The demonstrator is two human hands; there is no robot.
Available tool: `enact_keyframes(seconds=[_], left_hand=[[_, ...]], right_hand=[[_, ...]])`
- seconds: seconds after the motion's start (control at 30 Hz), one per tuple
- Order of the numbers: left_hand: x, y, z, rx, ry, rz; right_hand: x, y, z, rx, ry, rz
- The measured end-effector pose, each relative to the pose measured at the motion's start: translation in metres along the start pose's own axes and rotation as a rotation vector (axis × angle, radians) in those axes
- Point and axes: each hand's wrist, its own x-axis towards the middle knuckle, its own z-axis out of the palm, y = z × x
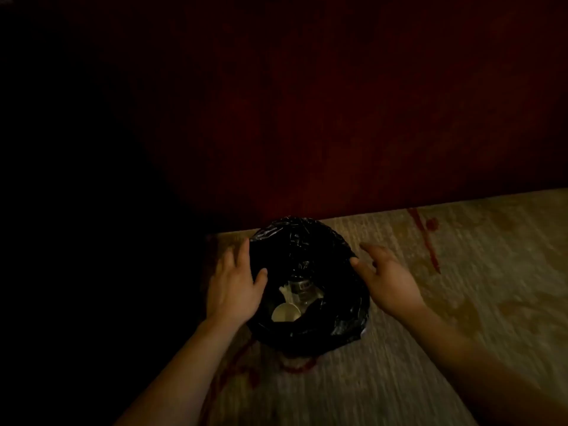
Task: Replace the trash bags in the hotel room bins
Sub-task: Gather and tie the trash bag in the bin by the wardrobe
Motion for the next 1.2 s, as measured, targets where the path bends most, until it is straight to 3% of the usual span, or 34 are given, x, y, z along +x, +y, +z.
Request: enact_keyframes(seconds=[0.27, 0.37, 0.57, 0.77, 0.93, 1.03, 1.13, 1.2], left_hand=[[0.01, 0.008, 0.002, -0.166, 0.0, -0.02], [0.005, 0.0, 0.005, -0.352, -0.026, -0.057], [0.013, -0.027, 0.015, -0.734, -0.178, -0.292], [0.022, -0.021, 0.005, -1.019, -0.331, -0.466], [0.031, -0.017, -0.011, -1.149, -0.05, -0.452], [0.032, -0.013, -0.014, -1.151, 0.018, -0.429], [0.032, -0.009, -0.02, -1.084, 0.079, -0.372], [0.029, -0.005, -0.028, -0.967, 0.14, -0.303]], right_hand=[[0.026, 0.0, 0.008, 0.139, -0.161, 0.015], [0.027, -0.002, 0.005, 0.243, -0.196, 0.061], [0.034, -0.002, 0.001, 0.523, -0.194, 0.208], [0.034, -0.006, 0.001, 0.618, -0.102, 0.143], [0.025, -0.011, 0.001, 0.336, 0.15, -0.073], [0.017, -0.013, 0.001, 0.236, 0.231, -0.242], [0.013, -0.016, -0.001, 0.192, 0.204, -0.323], [0.013, -0.021, -0.006, 0.386, 0.111, -0.255]])
